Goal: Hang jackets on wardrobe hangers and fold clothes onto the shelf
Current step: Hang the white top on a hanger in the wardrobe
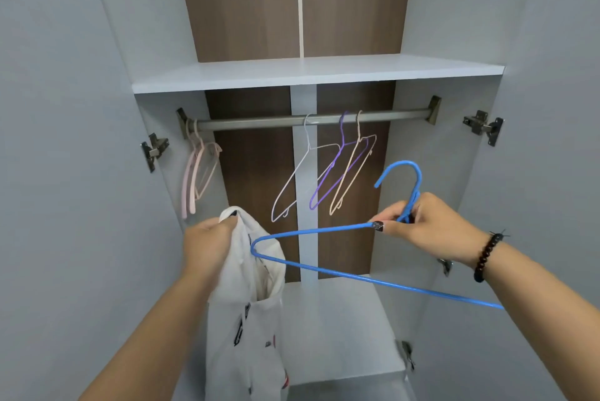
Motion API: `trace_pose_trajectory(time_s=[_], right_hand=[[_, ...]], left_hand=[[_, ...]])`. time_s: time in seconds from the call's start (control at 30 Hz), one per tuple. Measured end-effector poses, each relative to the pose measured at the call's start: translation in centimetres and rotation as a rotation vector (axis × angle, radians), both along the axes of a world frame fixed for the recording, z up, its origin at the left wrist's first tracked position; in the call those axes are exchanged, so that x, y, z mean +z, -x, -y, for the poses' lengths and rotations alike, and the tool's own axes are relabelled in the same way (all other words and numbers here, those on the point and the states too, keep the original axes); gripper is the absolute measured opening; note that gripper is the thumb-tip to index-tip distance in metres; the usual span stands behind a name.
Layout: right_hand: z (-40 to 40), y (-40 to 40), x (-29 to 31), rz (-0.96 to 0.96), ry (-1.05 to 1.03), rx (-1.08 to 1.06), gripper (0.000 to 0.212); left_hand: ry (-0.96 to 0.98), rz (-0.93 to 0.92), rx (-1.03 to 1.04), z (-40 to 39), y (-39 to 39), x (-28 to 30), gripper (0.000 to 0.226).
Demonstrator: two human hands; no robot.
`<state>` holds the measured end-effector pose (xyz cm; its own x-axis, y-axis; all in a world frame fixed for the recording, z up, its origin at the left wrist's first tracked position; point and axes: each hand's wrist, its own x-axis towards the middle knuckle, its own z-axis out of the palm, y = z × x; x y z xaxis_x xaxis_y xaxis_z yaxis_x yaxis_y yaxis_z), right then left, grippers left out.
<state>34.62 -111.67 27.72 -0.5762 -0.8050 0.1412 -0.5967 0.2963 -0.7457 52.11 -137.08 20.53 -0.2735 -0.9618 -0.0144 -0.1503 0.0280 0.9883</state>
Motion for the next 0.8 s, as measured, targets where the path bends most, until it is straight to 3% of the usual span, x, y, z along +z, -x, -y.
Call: trace_pose_trajectory(time_s=[0.27, 0.47, 0.57, 0.6, 0.7, 0.8], right_hand=[[4.4, -2.9, -1.2, -0.011, -0.041, 0.071, 0.014], [7.2, -5.5, -4.0, -0.016, -0.174, 0.14, 0.019], [7.4, -5.9, -5.3, 0.072, 0.012, 0.075, 0.015], [7.3, -5.8, -5.3, 0.125, 0.112, 0.047, 0.015], [6.6, -5.2, -4.8, 0.228, 0.31, 0.034, 0.027], [5.7, -4.2, -4.8, 0.201, 0.349, 0.055, 0.024]], left_hand=[[0.627, 0.344, -0.168, -2.8, -2.0, 1.3, 0.038], [0.739, 0.204, -0.333, -5.7, -1.5, 1.8, 0.018], [0.791, 0.176, -0.36, -6.0, -1.0, 2.1, 0.015], [0.826, 0.223, -0.372, -5.8, -0.8, 2.0, 0.013], [0.914, 0.429, -0.497, -5.8, -0.2, 1.6, 0.036], [1.01, 0.575, -0.643, -5.9, 0.7, 1.7, 0.03]])
